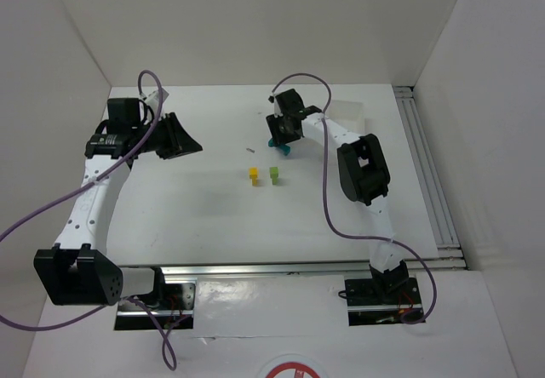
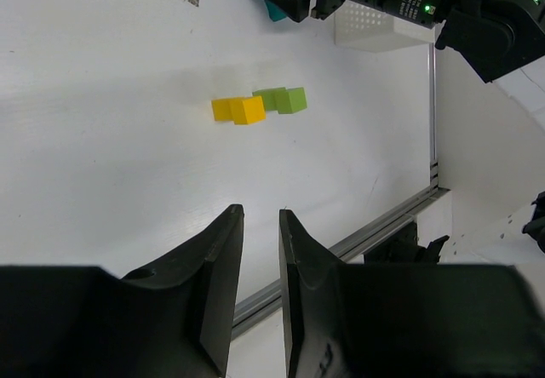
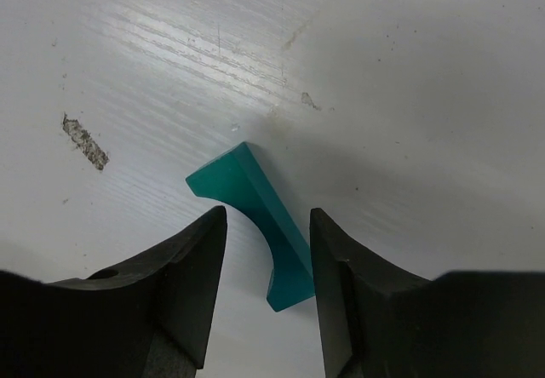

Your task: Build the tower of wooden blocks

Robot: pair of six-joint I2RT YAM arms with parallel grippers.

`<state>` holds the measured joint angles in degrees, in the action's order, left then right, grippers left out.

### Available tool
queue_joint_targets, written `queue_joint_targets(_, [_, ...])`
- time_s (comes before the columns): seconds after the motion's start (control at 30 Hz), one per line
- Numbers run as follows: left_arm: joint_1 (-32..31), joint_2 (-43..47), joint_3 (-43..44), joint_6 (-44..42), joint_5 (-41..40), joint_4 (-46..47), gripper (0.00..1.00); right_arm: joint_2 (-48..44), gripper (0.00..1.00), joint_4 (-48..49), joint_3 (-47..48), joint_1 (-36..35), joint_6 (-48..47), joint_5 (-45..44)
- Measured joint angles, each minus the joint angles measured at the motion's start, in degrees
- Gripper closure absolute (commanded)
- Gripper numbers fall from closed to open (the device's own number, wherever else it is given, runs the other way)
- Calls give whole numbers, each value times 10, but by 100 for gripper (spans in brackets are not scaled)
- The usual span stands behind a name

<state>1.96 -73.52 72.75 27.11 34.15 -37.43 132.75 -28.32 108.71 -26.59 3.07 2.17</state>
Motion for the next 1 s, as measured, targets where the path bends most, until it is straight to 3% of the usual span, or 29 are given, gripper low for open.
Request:
queue_joint_targets(0.1, [0, -3, 0, 0, 0, 0, 65, 0, 57, 1, 0, 0, -2, 2])
queue_joint_targets(0.13, [0, -4, 0, 0, 0, 0, 65, 0, 63, 1, 0, 0, -2, 2])
queue_joint_targets(0.37, [0, -5, 0, 0, 0, 0, 65, 0, 73, 1, 0, 0, 0, 1])
queue_joint_targets(0.4, [0, -5, 0, 0, 0, 0, 65, 0, 80, 1, 0, 0, 0, 0])
queue_joint_targets(0.53, [0, -5, 0, 0, 0, 0, 65, 0, 88, 1, -1, 0, 2, -9])
queue_joint_targets(0.8, [0, -6, 7, 0, 7, 0, 65, -42, 88, 3, -35, 0, 5, -42])
queue_joint_targets(1.0, [-3, -11, 7, 0, 12, 0, 65, -123, 88, 9, -48, 0, 8, -55])
